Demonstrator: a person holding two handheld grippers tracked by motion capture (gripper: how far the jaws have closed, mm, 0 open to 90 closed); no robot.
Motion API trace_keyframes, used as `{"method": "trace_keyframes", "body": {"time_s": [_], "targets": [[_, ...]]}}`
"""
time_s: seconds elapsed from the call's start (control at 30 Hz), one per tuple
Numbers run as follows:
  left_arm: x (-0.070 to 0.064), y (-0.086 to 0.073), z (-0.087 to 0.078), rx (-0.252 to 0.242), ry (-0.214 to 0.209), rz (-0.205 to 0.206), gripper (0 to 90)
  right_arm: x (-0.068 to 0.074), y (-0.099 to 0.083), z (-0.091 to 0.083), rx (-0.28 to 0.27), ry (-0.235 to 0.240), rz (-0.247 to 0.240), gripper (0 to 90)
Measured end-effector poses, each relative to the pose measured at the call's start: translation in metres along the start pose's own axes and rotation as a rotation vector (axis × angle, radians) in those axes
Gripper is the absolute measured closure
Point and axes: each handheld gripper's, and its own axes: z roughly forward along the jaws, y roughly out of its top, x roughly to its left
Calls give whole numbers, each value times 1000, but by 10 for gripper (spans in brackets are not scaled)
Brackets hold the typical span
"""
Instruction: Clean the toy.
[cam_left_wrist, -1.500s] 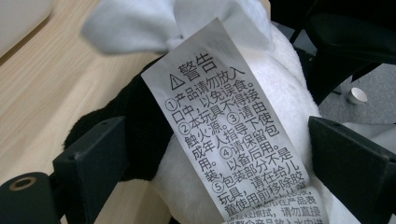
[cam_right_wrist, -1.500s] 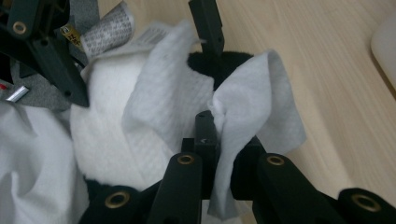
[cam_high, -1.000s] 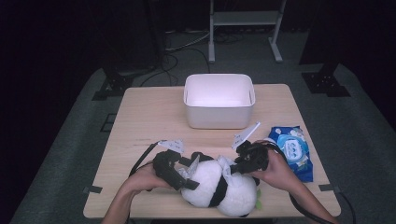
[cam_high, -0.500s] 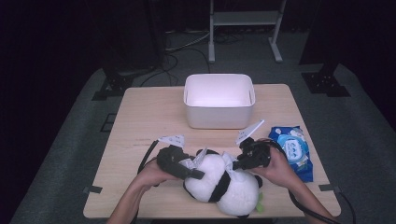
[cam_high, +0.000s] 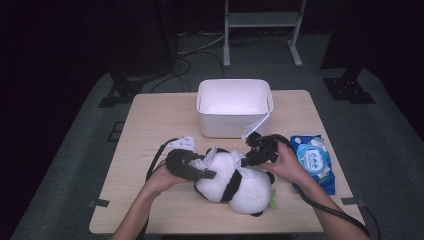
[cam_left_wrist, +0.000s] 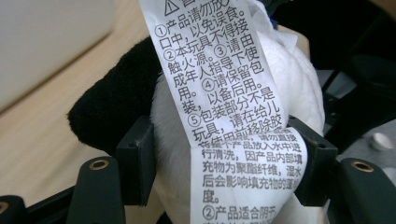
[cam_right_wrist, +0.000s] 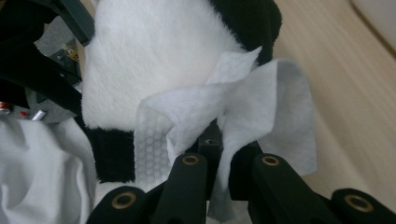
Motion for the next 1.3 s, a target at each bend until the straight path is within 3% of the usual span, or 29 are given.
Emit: {"method": "trace_keyframes", "body": {"time_s": [0.07, 0.17, 0.2, 0.37, 0.43, 0.47, 0.5, 0.57, 0.67, 0.77, 0.8, 0.83, 0.87, 1.03, 1.07, 1.13, 1.3], "targets": [[3, 3, -1, -7, 50, 18, 366, -5, 8, 0, -4, -13, 4, 865], [4, 7, -3, -2, 83, 40, 376, -10, 14, -1, -12, -20, 10, 867], [6, 11, -6, 8, 116, 64, 378, -12, 20, -2, -26, -33, 7, 867], [9, 17, -13, 31, 141, 102, 374, -12, 29, -3, -53, -55, -4, 867], [11, 13, -12, 34, 126, 96, 370, -9, 29, -3, -46, -81, -29, 865], [13, 6, -9, 14, 92, 65, 342, -4, 26, -1, -24, -124, -65, 864], [13, 6, -9, 14, 92, 65, 332, -4, 26, -1, -24, -124, -65, 864], [15, -2, -9, -29, 49, 20, 305, 0, 20, -1, -24, -141, -77, 864], [19, -13, -10, -38, -18, -52, 154, 5, 11, -4, -32, -140, -80, 861], [21, -19, -7, -30, -36, -77, 59, 10, 10, -4, -34, -140, -87, 860], [23, -27, -3, -32, -77, -91, 37, 15, 10, -3, -28, -145, -109, 859], [23, -27, -3, -32, -77, -91, 20, 15, 10, -3, -28, -145, -109, 859], [24, -33, 2, -31, -119, -95, 18, 17, 10, -2, -31, -146, -113, 858], [22, -39, 9, -50, -120, -57, 45, 16, 6, -3, -48, -121, -98, 857], [23, -38, 6, -52, -118, -53, 128, 16, 5, -4, -57, -108, -91, 856], [23, -35, 4, -47, -104, -30, 200, 16, 3, -6, -70, -93, -88, 856], [18, -24, 1, -37, -64, -7, 254, 18, 1, -11, -86, -99, -84, 856]]}}
